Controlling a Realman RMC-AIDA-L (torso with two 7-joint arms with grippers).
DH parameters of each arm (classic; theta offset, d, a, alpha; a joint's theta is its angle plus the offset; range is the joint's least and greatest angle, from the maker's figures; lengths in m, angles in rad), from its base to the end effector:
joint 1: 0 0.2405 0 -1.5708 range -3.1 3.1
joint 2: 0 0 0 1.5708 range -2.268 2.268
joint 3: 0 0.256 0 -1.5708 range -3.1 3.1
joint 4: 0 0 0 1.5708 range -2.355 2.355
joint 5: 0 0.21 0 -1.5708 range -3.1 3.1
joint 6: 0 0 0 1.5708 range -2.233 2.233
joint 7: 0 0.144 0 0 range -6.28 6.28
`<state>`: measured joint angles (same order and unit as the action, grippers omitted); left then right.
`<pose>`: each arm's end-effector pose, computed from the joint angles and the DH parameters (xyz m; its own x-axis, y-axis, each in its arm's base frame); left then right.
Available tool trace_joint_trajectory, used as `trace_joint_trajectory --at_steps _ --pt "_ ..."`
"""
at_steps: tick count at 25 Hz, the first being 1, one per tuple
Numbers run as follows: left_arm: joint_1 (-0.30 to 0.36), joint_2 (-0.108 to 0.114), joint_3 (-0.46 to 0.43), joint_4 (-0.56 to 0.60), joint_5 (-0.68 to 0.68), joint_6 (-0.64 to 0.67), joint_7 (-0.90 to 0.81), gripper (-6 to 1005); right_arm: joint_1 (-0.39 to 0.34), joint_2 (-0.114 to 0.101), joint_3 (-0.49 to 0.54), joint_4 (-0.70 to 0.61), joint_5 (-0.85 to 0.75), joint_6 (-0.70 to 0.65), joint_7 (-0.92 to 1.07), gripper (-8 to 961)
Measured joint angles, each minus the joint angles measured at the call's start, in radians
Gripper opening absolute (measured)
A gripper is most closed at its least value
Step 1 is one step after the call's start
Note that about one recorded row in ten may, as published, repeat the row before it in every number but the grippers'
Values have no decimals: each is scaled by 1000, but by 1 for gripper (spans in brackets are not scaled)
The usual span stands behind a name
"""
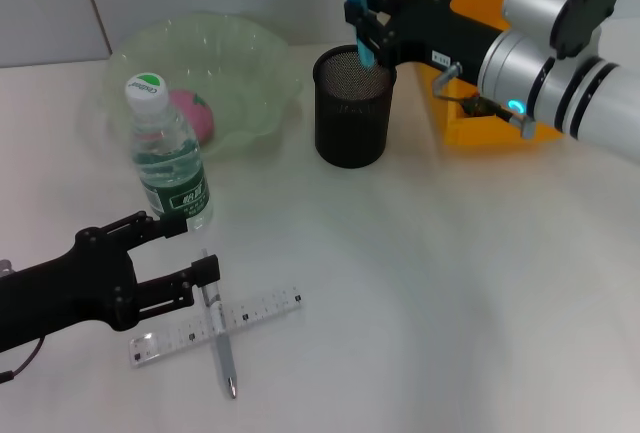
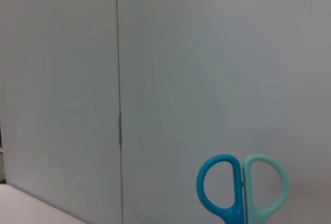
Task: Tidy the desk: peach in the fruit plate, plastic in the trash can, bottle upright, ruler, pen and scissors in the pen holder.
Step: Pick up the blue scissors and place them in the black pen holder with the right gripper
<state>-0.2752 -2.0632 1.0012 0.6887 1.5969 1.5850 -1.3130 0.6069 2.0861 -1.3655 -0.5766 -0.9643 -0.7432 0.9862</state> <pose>-0.2812 0.2732 -0.0029 0.6897 0.3287 0.6452 0.4985 -0.8618 -0.0938 0.2055 0.4234 -0.0307 0.7773 -0.0986 -0.6213 -0.5300 -0.6347 -0.5624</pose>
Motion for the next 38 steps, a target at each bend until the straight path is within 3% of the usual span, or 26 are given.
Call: trace_joint_trajectory --at_steps 38 --pt "4 2 0 -17 8 7 14 796 0 3 3 85 44 -53 -61 246"
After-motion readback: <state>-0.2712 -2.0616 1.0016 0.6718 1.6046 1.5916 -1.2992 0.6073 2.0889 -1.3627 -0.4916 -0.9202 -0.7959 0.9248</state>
